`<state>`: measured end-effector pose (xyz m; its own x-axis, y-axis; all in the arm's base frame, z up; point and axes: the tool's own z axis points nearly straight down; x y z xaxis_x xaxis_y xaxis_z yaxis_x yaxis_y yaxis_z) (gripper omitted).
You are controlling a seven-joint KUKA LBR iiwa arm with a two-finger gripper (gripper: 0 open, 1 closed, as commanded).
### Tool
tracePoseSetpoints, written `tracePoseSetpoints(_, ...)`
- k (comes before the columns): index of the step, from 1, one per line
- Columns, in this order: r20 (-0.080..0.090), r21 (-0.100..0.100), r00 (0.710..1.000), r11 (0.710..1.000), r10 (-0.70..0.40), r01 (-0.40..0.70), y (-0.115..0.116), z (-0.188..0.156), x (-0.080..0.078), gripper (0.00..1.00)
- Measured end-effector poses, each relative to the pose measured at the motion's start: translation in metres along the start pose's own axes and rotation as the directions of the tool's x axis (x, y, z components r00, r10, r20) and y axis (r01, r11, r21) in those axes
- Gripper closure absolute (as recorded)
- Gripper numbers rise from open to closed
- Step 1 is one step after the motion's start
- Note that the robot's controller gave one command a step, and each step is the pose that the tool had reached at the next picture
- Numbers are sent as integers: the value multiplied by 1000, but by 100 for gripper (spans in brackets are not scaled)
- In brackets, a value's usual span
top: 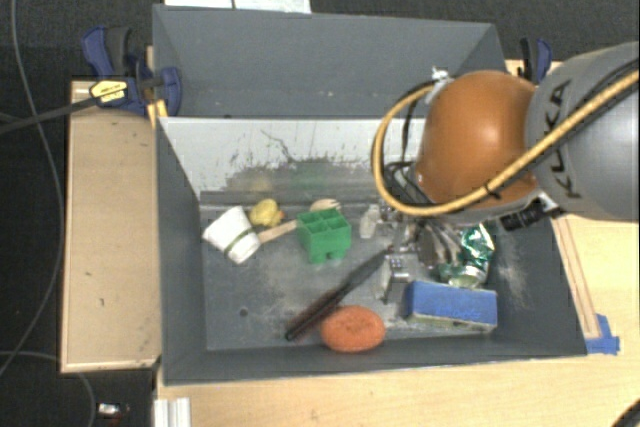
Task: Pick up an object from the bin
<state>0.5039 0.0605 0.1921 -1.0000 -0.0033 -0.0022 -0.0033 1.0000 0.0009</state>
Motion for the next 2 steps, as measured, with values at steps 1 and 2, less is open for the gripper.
tracePoseSetpoints(1, 3, 0, 997, 997, -76, 76, -10, 20, 14, 0)
tracePoseSetpoints(2, -3, 0, 998, 998, -65, 65, -14, 41, 27, 0)
